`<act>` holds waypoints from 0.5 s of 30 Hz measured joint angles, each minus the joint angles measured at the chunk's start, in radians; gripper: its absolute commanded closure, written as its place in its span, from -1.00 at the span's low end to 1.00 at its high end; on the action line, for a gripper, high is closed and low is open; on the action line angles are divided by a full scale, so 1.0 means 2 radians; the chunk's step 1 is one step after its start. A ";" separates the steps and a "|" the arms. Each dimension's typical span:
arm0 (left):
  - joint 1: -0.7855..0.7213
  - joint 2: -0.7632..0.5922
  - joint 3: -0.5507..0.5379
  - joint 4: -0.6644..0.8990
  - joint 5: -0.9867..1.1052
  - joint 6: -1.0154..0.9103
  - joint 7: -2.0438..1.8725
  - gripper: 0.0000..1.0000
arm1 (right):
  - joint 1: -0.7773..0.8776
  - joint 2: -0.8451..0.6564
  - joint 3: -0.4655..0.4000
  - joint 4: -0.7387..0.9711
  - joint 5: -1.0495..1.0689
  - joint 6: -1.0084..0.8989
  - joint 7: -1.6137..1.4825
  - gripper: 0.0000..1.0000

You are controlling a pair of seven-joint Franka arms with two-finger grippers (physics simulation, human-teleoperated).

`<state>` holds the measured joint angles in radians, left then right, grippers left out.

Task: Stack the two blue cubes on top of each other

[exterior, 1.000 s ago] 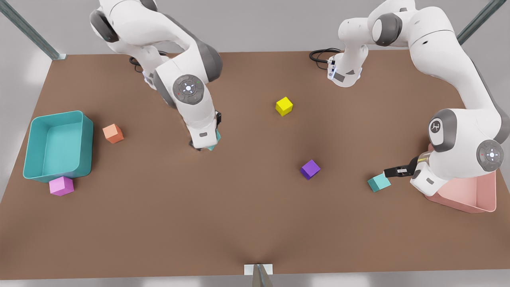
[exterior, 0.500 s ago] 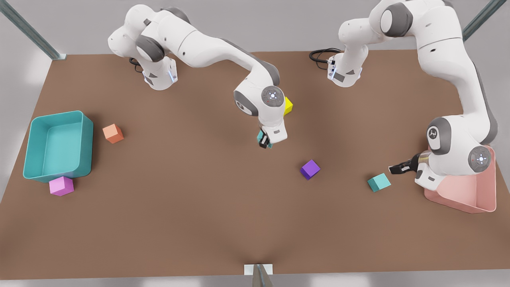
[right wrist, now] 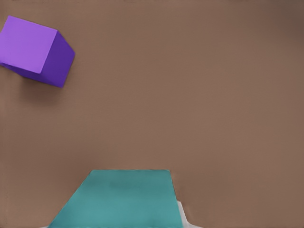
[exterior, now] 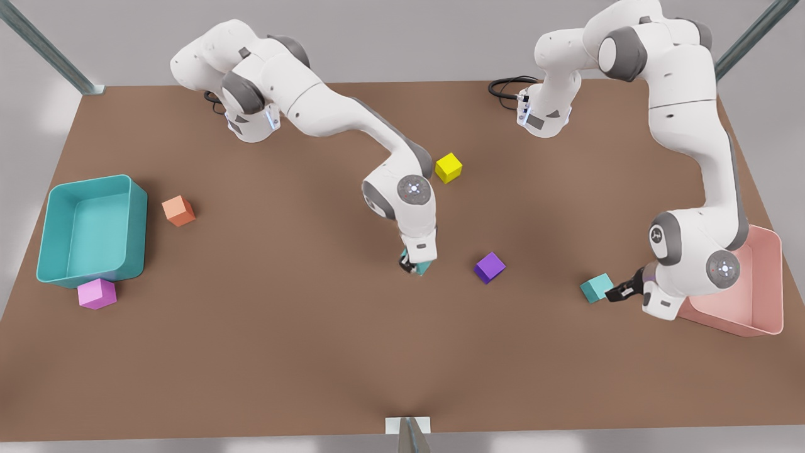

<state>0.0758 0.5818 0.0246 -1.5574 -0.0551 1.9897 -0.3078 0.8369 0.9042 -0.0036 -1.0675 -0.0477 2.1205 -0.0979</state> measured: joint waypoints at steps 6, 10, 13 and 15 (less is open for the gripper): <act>-0.001 -0.003 -0.001 -0.054 0.004 0.044 -0.009 -1.00 | 0.018 0.024 -0.015 -0.006 0.001 0.001 0.015 0.57; 0.000 -0.031 -0.006 -0.118 0.011 0.083 -0.007 -1.00 | -0.005 0.021 -0.014 -0.031 0.002 -0.016 0.024 0.57; -0.001 -0.028 -0.007 -0.129 0.016 0.108 -0.004 -1.00 | -0.006 0.034 -0.012 -0.033 0.002 -0.013 0.030 0.57; 0.003 -0.019 -0.007 -0.131 0.022 0.124 -0.002 -1.00 | -0.005 0.043 -0.010 -0.033 0.003 -0.002 0.033 0.57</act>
<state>0.0815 0.5433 0.0110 -1.8188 -0.0104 2.2375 -0.3119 0.8264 0.9895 -0.0235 -1.1327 -0.0417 2.1163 -0.0319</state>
